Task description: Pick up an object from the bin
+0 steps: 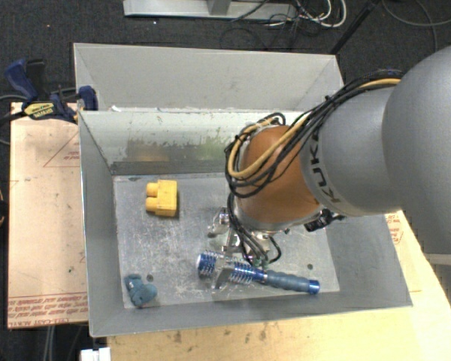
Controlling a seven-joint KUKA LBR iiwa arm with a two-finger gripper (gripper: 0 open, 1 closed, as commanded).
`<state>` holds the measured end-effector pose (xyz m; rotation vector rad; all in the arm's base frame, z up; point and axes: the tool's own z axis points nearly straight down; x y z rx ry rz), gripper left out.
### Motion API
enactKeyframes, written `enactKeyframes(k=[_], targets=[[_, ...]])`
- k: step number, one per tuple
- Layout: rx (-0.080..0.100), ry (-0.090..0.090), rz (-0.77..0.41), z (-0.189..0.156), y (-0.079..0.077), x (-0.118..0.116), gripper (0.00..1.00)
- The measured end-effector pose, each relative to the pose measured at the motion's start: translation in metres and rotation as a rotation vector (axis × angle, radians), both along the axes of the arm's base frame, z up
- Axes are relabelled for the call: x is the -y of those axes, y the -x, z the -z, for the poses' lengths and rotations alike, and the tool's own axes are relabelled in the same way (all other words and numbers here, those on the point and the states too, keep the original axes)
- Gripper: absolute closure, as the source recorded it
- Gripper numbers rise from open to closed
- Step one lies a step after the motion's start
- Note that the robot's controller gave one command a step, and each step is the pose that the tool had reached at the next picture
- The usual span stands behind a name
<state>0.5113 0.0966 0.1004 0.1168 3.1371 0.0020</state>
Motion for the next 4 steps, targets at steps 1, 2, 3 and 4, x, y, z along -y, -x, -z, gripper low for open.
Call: enactKeyframes(k=[1, 2, 3, 4], targets=[[-0.003, 0.000, 0.057, -0.004, 0.002, 0.020, 0.00], [0.009, -0.006, 0.207, 0.025, 0.007, 0.021, 0.00], [0.003, -0.003, 0.205, 0.023, 0.005, 0.020, 0.00], [0.009, -0.005, 0.207, 0.021, 0.003, 0.020, 1.00]])
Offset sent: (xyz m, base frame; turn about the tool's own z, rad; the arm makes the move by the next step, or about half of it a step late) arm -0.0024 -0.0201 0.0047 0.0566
